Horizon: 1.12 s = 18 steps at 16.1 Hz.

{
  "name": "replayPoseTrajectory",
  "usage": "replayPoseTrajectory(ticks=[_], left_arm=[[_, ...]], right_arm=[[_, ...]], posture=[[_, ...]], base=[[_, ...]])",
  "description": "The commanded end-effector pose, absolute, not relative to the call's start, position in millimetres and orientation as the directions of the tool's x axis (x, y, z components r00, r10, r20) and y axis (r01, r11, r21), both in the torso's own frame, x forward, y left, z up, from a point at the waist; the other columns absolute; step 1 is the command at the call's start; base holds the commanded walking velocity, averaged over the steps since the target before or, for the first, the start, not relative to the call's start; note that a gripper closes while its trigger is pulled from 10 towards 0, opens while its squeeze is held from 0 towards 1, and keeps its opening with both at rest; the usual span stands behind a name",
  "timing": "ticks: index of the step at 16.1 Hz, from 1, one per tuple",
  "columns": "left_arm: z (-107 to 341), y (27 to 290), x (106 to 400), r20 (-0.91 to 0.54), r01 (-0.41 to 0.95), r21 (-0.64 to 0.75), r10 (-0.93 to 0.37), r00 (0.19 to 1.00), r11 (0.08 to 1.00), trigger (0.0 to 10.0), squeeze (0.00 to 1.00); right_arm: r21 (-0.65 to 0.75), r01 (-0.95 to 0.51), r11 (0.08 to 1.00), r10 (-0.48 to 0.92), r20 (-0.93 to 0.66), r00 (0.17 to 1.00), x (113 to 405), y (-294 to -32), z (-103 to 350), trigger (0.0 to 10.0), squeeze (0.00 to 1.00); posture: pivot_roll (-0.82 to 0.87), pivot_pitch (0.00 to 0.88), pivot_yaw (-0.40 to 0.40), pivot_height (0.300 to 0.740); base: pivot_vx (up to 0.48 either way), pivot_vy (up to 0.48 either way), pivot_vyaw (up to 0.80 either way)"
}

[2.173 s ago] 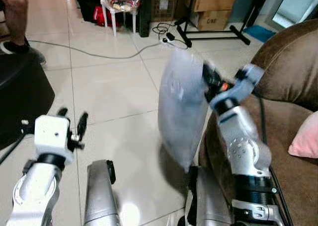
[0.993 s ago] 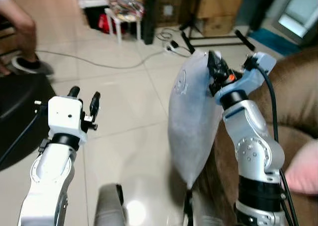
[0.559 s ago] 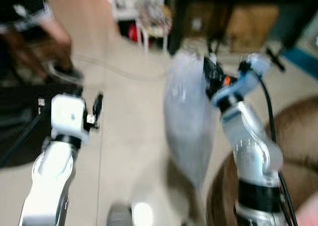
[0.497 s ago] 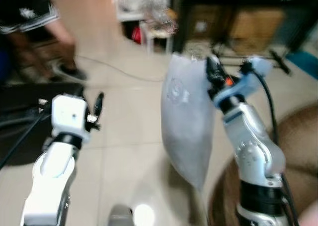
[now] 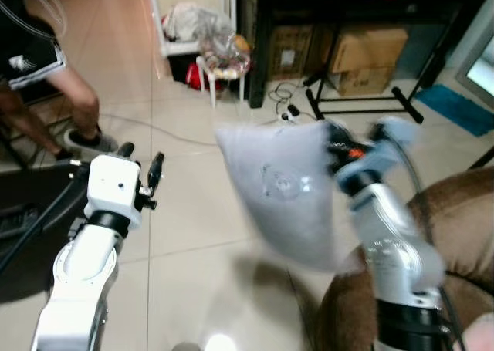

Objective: Move the pillow to the sofa from floor

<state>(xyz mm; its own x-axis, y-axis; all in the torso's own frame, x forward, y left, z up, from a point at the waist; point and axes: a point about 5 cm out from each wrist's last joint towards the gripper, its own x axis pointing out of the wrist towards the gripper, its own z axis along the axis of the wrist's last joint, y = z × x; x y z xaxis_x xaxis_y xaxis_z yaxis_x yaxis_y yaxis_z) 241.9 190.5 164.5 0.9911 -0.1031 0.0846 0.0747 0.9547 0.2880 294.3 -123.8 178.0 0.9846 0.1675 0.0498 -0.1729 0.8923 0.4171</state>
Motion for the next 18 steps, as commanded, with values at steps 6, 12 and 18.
replayPoseTrajectory(ticks=[6,12,18], left_arm=[[156.5,191.6,237.6,0.065,0.063,0.282,-0.084,0.994,0.957,10.0,0.00],[158.9,191.5,240.2,0.087,0.052,0.311,-0.083,0.993,0.949,10.0,0.00],[160.0,191.0,240.8,0.100,0.054,0.317,-0.090,0.991,0.947,10.0,0.00]], right_arm=[[0.330,-0.123,0.936,0.166,-0.104,0.981,283.9,-138.9,140.8,10.0,0.00],[0.298,-0.150,0.943,0.186,-0.094,0.978,284.4,-134.7,140.5,10.0,0.00],[0.293,-0.150,0.944,0.183,-0.088,0.979,285.3,-134.3,140.4,10.0,0.00]], posture=[[-0.01,0.000,-0.018,0.740],[-0.01,0.000,-0.014,0.740],[-0.01,0.000,-0.014,0.740]], base=[[0.000,0.000,0.00],[0.000,0.000,0.00],[0.000,-0.327,0.00]])
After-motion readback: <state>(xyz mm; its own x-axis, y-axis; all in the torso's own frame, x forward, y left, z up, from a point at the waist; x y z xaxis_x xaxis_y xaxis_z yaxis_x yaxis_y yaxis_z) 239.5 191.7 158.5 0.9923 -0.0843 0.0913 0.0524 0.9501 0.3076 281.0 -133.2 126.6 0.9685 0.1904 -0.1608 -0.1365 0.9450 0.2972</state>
